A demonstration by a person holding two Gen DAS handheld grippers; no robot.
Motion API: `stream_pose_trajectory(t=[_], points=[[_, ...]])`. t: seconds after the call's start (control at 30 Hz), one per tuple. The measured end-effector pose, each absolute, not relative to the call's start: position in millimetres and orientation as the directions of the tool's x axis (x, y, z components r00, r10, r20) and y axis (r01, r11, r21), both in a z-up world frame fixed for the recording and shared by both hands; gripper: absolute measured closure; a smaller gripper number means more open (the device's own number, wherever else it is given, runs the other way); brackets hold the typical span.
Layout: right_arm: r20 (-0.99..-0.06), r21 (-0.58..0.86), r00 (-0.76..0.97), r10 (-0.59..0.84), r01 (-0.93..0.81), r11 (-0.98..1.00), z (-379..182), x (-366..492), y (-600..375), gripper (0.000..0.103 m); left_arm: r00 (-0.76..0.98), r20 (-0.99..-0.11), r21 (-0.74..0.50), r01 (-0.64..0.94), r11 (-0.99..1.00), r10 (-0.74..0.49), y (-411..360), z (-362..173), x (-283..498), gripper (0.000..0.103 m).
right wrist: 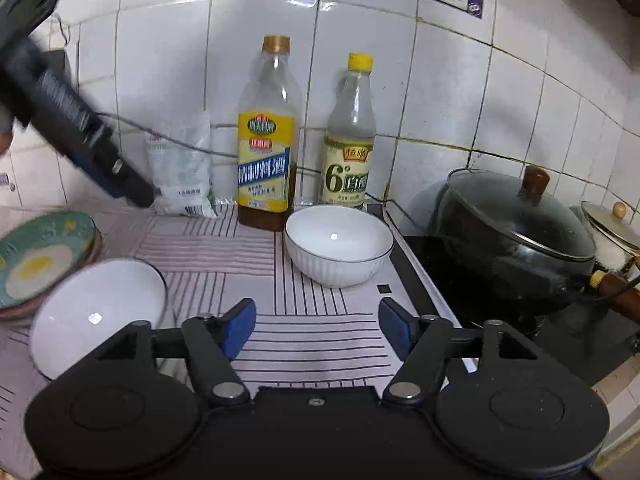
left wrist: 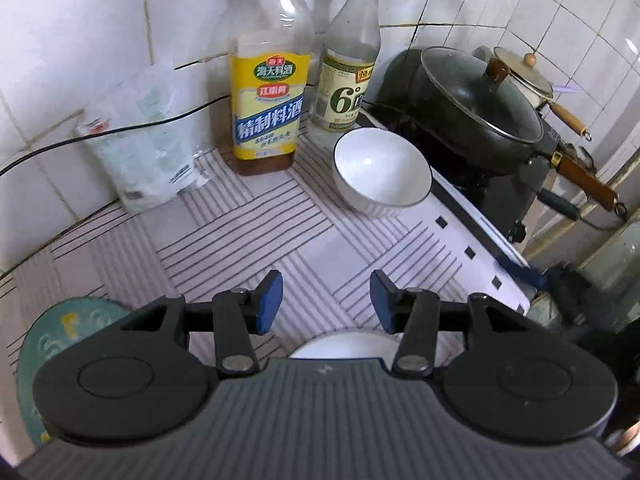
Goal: Organize plates and bowls
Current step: 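Grasp a second white bowl by the bottles with the left tool, then carry the second bowl with the left tool onto the first bowl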
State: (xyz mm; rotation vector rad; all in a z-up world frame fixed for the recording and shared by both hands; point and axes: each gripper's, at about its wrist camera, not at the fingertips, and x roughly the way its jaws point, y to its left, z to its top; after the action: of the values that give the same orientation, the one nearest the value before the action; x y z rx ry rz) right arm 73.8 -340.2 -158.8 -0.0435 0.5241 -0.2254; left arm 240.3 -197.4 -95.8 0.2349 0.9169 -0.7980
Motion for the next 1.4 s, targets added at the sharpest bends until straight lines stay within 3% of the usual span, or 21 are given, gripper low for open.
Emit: stream_pose_trajectory(t=[0.13,0.2,0.27,0.47,0.73,0.83,0.93,1.2,1.4], points=[[-0.518,-0.066,0.826,-0.22,0.218,0.974,-185.8,90.9,-347.5,0.027,0.341,-0.775,-0.152,0.716,0.681,-0.532,-219.2,-103.6,256.6,0.05],[-0.529,-0.045,0.821,-0.216,0.227,0.973,-193.0,100.3,-353.0,0.014,0.337,-0.768,-0.165,0.717,0.677,-0.544,-230.9,-108.5,267.0,0.049],[-0.514,-0.025,0.829,-0.22,0.242,0.97,-198.2,110.5,-358.6,0.009,0.397,-0.746,-0.126,0.704,0.699,-0.535,-241.3,-114.9,278.1,0.048],[-0.514,-0.079,0.826,-0.231,0.223,0.972,-214.4,146.4,-363.1,0.009,0.397,-0.746,-0.144,0.687,0.712,-0.534,-263.4,-136.9,317.3,0.046],[-0.565,-0.047,0.802,-0.194,0.204,0.978,-224.2,188.7,-382.9,0.009,0.296,-0.697,-0.283,0.723,0.63,-0.653,-286.3,-164.3,334.0,0.048],[-0.556,-0.034,0.809,-0.192,0.209,0.977,-219.8,194.7,-388.8,0.009,0.265,-0.72,-0.288,0.727,0.623,-0.642,-300.6,-174.5,340.1,0.049],[-0.559,-0.009,0.805,-0.198,0.233,0.972,-216.2,201.3,-396.0,0.009,0.257,-0.74,-0.277,0.726,0.63,-0.622,-309.9,-182.4,346.3,0.052],[-0.555,-0.07,0.794,-0.249,0.253,0.965,-220.3,222.4,-402.1,0.007,0.254,-0.754,-0.292,0.696,0.656,-0.606,-316.8,-194.5,361.2,0.09],[-0.541,-0.071,0.801,-0.257,0.261,0.963,-222.3,226.6,-400.9,0.007,0.289,-0.743,-0.25,0.718,0.65,-0.604,-318.2,-191.8,353.1,0.092]])
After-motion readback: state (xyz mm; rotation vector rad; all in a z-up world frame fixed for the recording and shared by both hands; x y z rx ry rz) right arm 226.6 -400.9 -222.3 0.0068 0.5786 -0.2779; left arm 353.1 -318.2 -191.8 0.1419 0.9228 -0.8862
